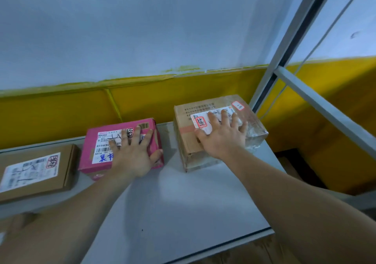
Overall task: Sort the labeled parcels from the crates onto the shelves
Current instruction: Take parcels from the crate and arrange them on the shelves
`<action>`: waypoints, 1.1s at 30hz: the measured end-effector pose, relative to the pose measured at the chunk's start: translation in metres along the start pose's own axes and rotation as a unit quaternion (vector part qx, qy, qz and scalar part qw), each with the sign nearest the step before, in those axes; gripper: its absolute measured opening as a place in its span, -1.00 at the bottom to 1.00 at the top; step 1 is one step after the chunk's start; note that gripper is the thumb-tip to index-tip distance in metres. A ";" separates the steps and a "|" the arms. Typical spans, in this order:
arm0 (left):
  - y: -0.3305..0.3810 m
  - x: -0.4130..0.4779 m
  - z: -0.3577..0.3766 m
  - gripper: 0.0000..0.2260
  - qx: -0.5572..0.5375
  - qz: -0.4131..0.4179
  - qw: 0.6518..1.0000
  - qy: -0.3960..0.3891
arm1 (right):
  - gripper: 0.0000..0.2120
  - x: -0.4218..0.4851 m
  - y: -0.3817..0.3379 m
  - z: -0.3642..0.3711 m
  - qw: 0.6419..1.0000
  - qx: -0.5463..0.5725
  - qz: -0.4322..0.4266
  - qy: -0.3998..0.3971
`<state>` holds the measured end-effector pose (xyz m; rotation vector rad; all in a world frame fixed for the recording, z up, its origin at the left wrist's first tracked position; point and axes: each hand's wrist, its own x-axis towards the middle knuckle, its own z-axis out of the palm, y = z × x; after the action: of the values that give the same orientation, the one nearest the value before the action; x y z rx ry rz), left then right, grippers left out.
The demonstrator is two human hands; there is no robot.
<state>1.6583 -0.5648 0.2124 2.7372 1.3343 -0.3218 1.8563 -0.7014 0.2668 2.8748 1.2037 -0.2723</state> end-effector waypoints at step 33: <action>-0.009 -0.134 -0.107 -0.38 -0.103 -0.133 0.986 0.013 | -0.31 0.003 -0.055 -0.066 0.974 -0.060 -0.218 -0.018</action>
<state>1.5876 -0.6450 0.3463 2.4068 1.6431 -0.1536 1.8298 -0.6557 0.3339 2.4649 1.7687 -0.2433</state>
